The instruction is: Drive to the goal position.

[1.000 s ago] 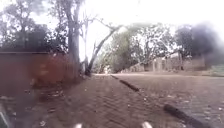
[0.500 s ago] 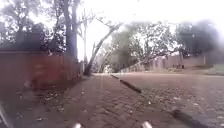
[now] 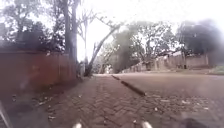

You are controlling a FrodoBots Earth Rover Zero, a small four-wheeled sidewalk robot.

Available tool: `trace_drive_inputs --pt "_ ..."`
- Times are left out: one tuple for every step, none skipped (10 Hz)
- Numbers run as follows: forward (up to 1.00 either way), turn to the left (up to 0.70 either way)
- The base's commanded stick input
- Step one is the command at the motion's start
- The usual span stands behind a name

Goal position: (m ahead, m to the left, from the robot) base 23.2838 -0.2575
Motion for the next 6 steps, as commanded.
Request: trace_drive_inputs --pt "0.50 0.29" --pt "0.50 0.49" --pt "0.50 0.36" --pt "0.50 0.21" --pt "0.50 0.04" --pt "0.50 0.09"
